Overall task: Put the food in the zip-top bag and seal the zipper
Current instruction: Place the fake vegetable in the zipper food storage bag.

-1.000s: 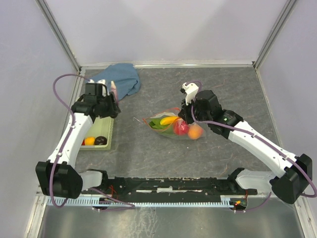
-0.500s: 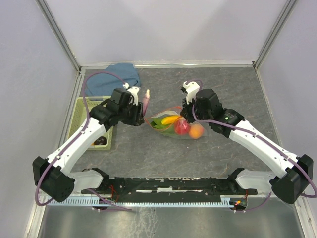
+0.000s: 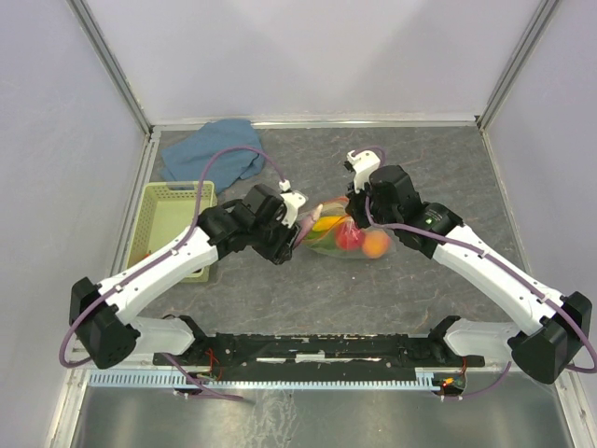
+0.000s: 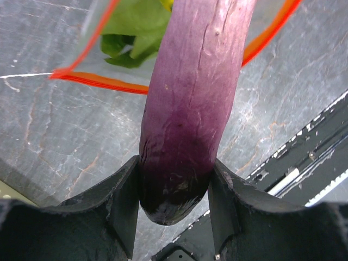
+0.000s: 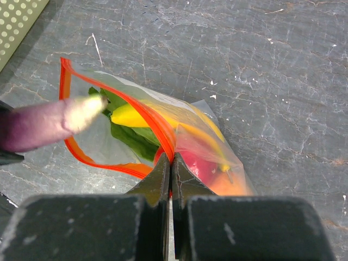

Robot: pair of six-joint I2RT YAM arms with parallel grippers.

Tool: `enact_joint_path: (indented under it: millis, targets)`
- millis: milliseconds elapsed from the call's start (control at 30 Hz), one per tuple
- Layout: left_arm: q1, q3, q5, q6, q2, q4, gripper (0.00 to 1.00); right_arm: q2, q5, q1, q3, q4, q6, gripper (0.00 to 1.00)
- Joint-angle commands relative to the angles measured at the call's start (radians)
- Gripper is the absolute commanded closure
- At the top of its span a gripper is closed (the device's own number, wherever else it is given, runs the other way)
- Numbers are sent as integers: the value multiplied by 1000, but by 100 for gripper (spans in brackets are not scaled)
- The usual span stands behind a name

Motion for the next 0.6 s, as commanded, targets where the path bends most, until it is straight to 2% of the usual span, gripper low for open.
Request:
enact_joint_path:
  millis: [0, 167, 567]
  targets:
    - [-52, 57, -23, 71, 48, -32, 76, -18, 22, -1, 56, 24, -10, 98]
    - [-70, 81, -74, 94, 80, -66, 77, -23, 7, 0, 52, 24, -14, 98]
    - [-77, 255, -171, 175, 230, -164, 73, -77, -81, -1, -5, 91, -49, 98]
